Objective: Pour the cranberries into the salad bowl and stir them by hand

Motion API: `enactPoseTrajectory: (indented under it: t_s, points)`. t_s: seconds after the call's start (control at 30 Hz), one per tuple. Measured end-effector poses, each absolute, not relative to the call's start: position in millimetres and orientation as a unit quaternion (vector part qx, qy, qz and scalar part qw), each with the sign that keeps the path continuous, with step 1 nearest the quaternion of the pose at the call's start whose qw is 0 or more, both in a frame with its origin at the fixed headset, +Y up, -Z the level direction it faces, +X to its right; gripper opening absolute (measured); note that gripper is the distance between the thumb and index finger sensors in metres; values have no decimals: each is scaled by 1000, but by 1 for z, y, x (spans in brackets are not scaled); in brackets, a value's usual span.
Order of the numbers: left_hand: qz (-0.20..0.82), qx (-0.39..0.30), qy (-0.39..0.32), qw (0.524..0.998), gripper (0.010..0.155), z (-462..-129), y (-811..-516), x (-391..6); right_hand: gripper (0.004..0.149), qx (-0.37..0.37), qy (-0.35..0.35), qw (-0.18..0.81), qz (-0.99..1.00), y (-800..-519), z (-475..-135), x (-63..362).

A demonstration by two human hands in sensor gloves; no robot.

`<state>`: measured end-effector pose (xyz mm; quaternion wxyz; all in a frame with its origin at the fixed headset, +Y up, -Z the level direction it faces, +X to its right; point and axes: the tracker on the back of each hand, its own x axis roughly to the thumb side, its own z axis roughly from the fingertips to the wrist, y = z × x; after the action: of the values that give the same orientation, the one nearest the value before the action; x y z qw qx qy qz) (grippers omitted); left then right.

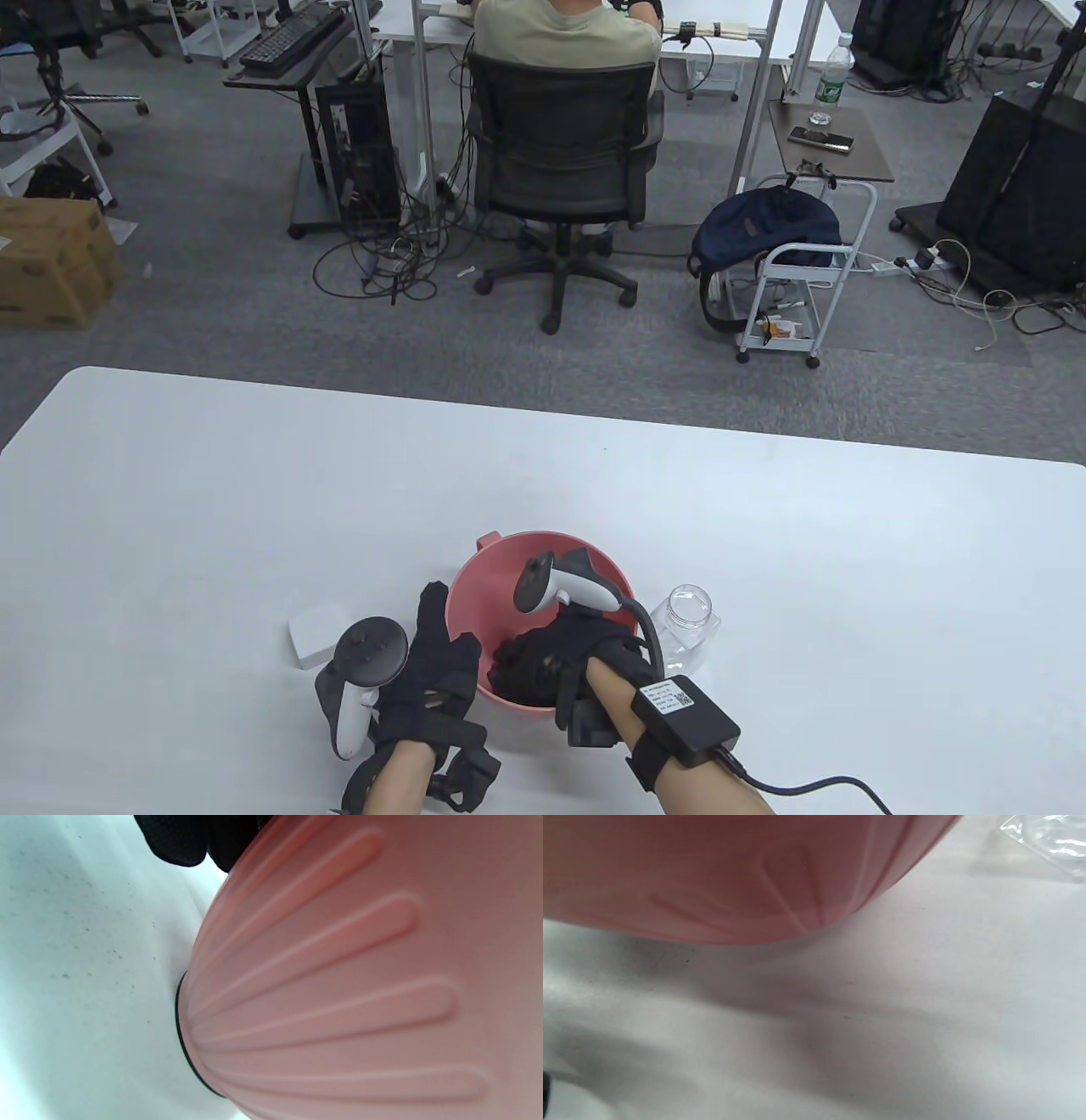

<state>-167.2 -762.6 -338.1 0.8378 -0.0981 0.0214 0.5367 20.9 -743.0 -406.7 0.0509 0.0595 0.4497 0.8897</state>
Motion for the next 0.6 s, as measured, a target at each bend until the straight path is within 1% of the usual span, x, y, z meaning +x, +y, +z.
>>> enactPoseTrajectory:
  t_s: [0.4, 0.6]
  points:
    - [538, -99, 20, 837, 76, -338, -763, -167, 74, 74, 443, 51, 892, -744, -405, 21]
    - [539, -100, 20, 836, 76, -338, -763, -167, 73, 81, 439, 55, 893, -744, -405, 21]
